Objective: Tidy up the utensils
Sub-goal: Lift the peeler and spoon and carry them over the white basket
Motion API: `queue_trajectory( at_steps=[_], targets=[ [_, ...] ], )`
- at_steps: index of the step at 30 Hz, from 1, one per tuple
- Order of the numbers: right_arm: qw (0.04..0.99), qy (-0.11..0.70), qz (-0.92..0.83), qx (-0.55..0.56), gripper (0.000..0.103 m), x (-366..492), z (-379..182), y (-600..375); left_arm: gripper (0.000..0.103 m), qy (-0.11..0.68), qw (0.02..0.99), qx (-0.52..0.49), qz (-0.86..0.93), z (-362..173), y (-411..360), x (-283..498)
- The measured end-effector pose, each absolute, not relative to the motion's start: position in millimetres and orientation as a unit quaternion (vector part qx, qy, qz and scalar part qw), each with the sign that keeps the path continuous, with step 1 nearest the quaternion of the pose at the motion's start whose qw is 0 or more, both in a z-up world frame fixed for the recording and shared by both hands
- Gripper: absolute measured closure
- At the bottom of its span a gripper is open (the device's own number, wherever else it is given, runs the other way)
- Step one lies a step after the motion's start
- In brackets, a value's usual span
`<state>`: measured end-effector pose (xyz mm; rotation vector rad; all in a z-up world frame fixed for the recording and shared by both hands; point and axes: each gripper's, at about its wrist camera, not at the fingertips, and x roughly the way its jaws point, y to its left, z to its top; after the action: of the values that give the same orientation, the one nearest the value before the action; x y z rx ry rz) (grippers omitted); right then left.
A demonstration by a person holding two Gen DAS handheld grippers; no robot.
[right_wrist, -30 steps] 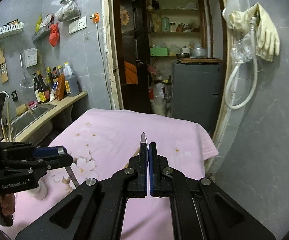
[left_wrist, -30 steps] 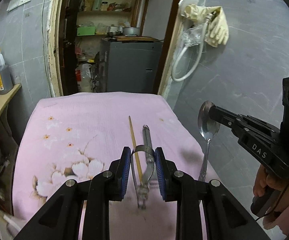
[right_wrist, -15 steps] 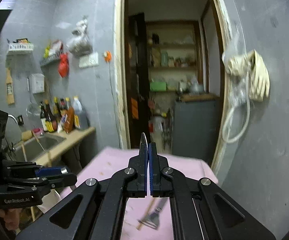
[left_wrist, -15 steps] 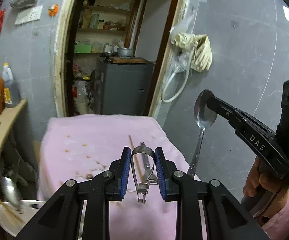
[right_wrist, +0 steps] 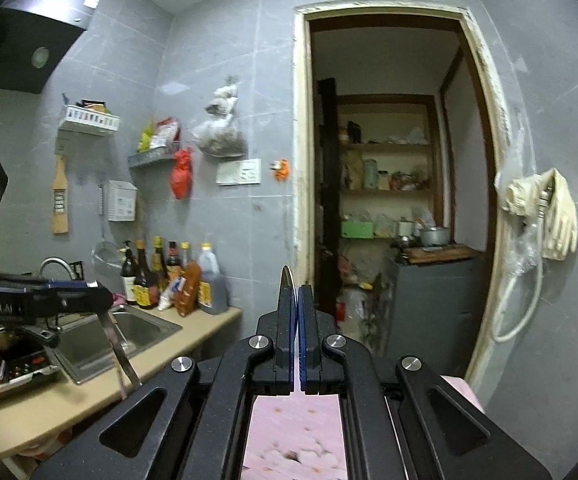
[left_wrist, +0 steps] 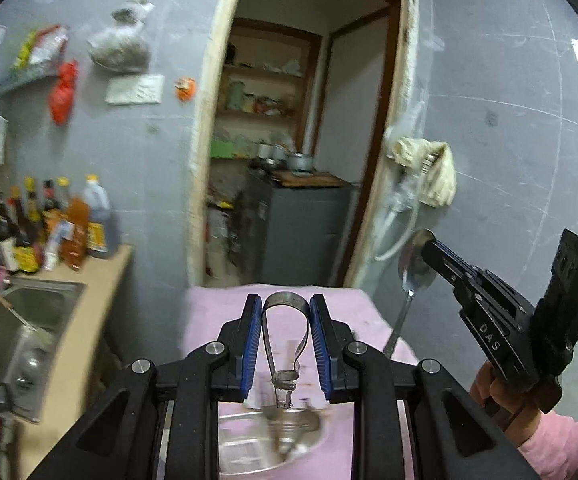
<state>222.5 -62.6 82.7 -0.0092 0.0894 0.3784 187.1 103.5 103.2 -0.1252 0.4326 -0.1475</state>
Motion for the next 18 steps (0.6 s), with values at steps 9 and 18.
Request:
queue_trajectory(
  at_steps=[9,18],
  targets=[
    [0.977,0.053,0.203,-0.048,0.101,222,50,-22,0.08,0.231,0.969,-0.086,-0.023,74,157,183],
    [0.973,0.07,0.206,-0.073,0.101,225,16,-8,0.08,0.269,0.958,-0.093,-0.017,23,176,194]
  ],
)
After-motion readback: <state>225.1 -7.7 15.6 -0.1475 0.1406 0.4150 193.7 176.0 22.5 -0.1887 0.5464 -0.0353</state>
